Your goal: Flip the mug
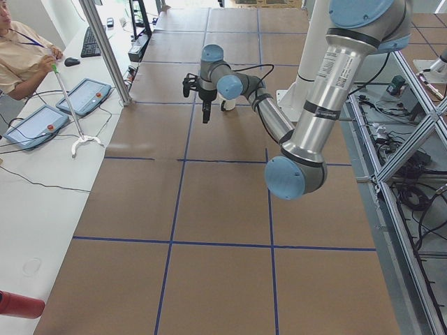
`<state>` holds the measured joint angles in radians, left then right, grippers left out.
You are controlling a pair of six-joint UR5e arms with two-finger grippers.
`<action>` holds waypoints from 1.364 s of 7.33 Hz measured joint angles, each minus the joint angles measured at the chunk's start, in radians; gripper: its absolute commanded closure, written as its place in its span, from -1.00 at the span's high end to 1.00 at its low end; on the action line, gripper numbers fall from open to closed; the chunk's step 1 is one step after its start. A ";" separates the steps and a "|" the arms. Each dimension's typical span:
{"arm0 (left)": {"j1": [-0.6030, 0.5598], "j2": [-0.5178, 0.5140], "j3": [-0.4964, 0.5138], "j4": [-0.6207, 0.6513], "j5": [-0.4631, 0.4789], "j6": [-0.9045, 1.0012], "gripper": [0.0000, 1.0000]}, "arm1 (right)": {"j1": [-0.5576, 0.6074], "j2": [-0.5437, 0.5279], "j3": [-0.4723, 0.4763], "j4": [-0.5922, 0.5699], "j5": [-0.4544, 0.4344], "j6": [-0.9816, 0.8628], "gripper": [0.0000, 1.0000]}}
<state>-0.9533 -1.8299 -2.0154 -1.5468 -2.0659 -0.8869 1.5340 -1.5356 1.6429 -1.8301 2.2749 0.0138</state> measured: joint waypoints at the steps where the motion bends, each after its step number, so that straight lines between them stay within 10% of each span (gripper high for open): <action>1: -0.117 0.110 0.005 -0.013 -0.031 0.191 1.00 | 0.000 0.000 0.000 0.000 0.000 0.000 1.00; 5: -0.560 0.348 0.229 -0.101 -0.222 0.795 1.00 | 0.000 0.000 0.000 0.000 0.000 0.000 1.00; 10: -0.653 0.396 0.325 -0.177 -0.252 0.928 1.00 | 0.000 0.000 0.000 0.000 0.000 0.000 1.00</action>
<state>-1.6066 -1.4343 -1.6906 -1.7241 -2.3178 0.0412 1.5340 -1.5355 1.6429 -1.8300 2.2749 0.0138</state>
